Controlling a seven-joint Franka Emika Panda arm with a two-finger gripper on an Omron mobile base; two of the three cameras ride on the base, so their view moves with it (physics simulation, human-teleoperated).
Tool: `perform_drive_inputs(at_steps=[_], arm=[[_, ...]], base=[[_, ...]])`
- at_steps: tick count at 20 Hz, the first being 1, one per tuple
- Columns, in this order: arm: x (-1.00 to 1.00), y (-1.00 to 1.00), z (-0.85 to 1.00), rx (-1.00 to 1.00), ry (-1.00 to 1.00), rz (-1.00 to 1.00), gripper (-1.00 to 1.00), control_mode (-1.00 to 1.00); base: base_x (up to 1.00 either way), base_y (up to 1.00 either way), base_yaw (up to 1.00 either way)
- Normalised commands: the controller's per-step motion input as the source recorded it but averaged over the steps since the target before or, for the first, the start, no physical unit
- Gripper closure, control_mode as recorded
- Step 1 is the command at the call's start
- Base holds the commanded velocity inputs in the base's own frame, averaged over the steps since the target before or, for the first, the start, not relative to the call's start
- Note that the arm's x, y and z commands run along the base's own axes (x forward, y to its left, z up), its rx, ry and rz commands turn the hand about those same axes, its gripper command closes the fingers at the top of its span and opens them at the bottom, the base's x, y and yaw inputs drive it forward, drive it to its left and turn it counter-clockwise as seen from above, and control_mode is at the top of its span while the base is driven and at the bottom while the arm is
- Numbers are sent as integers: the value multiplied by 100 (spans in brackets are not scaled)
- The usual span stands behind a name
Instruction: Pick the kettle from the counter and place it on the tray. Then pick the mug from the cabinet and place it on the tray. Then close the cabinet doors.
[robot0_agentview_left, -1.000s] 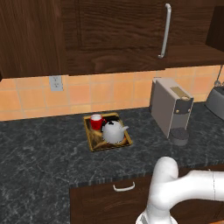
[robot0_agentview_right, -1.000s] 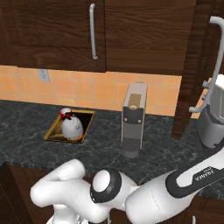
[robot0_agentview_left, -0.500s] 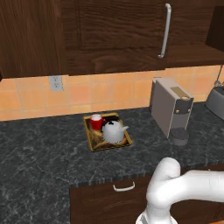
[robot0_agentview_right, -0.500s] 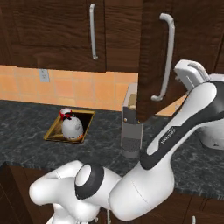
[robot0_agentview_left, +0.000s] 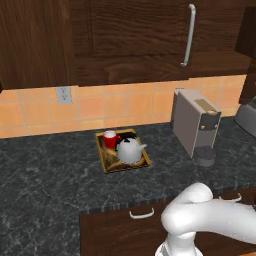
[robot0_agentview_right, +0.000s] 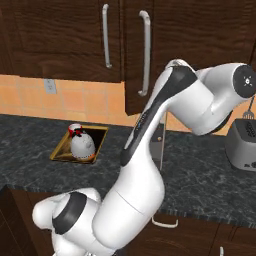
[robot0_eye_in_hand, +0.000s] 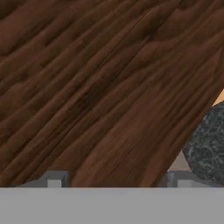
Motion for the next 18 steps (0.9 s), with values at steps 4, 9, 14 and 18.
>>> perform_drive_inputs(at_steps=[4, 9, 14, 18], arm=[[99, 51, -8, -4, 0, -24, -100, -100], [100, 39, -4, -4, 4, -27, -100, -100], [100, 35, 0, -4, 7, -28, -100, -100], [100, 27, 0, -1, 4, -26, -100, -100]], base=[[0, 0, 0], [0, 0, 0], [0, 0, 0], [0, 0, 0]])
